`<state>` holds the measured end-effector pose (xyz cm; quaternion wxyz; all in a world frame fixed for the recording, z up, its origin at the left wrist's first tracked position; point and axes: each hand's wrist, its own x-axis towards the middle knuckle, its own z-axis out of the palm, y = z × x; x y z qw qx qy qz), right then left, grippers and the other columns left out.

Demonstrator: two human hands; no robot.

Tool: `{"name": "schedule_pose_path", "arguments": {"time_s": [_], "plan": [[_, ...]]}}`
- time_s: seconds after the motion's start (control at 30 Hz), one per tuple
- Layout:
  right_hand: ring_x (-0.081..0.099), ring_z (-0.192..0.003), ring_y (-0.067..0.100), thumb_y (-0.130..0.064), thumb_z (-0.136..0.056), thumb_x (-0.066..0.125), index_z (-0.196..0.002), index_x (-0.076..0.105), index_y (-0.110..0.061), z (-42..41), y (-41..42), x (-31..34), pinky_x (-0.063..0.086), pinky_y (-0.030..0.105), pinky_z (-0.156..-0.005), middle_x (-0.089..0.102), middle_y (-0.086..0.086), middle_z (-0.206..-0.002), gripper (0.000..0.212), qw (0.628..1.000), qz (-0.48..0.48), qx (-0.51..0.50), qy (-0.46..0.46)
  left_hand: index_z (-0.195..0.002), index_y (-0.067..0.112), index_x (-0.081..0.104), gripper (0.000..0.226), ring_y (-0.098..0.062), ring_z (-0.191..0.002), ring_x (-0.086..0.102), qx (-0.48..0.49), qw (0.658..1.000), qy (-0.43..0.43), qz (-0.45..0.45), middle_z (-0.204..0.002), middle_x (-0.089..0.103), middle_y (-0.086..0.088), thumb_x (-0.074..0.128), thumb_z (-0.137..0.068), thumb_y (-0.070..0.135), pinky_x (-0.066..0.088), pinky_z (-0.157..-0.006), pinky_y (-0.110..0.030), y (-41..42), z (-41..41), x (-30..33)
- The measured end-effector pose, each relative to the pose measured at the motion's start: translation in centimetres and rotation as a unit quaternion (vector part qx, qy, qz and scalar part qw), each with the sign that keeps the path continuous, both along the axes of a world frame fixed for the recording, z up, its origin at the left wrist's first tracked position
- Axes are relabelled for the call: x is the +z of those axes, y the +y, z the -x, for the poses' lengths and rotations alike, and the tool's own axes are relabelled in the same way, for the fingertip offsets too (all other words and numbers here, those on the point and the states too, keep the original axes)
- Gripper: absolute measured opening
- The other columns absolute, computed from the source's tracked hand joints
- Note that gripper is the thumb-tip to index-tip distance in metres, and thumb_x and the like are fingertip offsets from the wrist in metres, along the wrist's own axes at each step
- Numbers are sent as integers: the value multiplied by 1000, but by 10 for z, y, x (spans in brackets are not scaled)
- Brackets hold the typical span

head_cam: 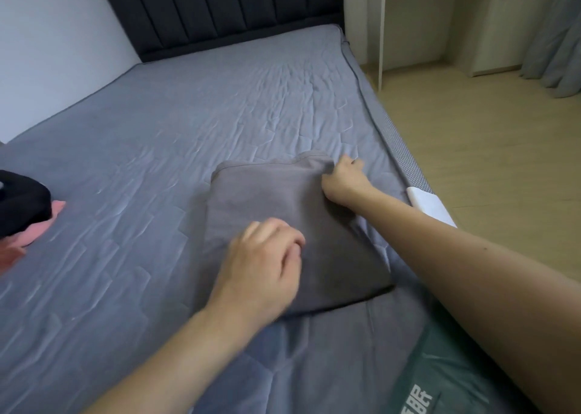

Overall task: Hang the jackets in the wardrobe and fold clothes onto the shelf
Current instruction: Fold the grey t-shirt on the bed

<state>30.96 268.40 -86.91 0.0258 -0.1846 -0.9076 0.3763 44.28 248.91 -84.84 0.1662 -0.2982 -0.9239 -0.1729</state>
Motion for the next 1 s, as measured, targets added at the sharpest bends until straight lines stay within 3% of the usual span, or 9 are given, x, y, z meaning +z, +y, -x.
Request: {"name": "schedule_pose_path", "arguments": {"time_s": [0.1,0.17,0.27,0.4,0.57,0.73,0.87,0.93,1.0], "plan": [[12,-143,34,-37,-97,43,-151,13,-17,-11,-32,-2,19,62,-109,-2,9,-158,64,991,-121,-1,49,-150,18,31,59,-26,-146,19,243,958,-129,76,-159,23,-6,30,-100,49,17,-117,-45,-26,21,-16],[-2,-148,27,-46,-98,34,-154,8,-20,-21,-47,-19,1,64,-111,-8,3,-161,66,974,-200,61,89,-157,17,6,74,-24,-151,-3,242,942,-153,174,-165,0,-6,11,-97,60,-1,-121,-49,-23,10,-47],[-2,-149,22,-52,-99,20,-155,11,-22,-31,-45,-46,-8,51,-118,0,5,-163,64,965,-215,130,70,-157,16,0,89,-24,-151,-8,228,945,-127,199,-165,-5,-7,-10,-83,64,-8,-120,-50,-27,0,-68],[-3,-150,23,-59,-97,15,-155,9,-29,-18,-36,-48,-7,43,-119,-1,6,-163,66,969,-207,129,29,-156,27,-1,76,-21,-149,-16,208,962,-116,135,-164,-11,-1,6,-90,64,-13,-118,-50,-36,39,-55],[-2,-150,28,-64,-95,13,-155,4,-32,-10,-38,-49,-4,44,-120,-1,11,-163,69,971,-220,92,5,-156,34,2,67,-21,-150,-13,140,975,-79,152,-165,-6,5,13,-96,62,-17,-113,-59,-12,112,-39],[2,-150,25,-56,-97,15,-156,4,-22,-7,-38,-55,0,41,-121,5,11,-163,68,969,-239,61,25,-154,39,3,76,-20,-151,-10,208,950,-184,144,-165,-3,8,3,-88,75,-4,-112,-67,-33,165,-58],[9,-149,24,-48,-99,19,-154,14,-10,-10,-39,-56,7,39,-121,10,11,-162,67,971,-232,31,52,-151,49,5,86,-25,-150,-1,213,943,-207,151,-164,6,9,-6,-73,85,1,-114,-64,-42,185,-59],[14,-148,25,-45,-100,23,-153,18,-8,-14,-39,-51,12,39,-120,14,12,-161,64,974,-216,25,60,-152,42,15,91,-26,-148,11,191,947,-194,171,-162,17,2,-3,-73,85,5,-115,-60,-39,200,-50],[25,-143,28,-44,-100,26,-149,24,-7,-19,-40,-45,20,42,-116,24,14,-157,62,979,-191,8,73,-144,31,37,86,-27,-141,30,135,960,-187,157,-152,35,-4,9,-81,83,22,-114,-51,-34,217,-36]]}}
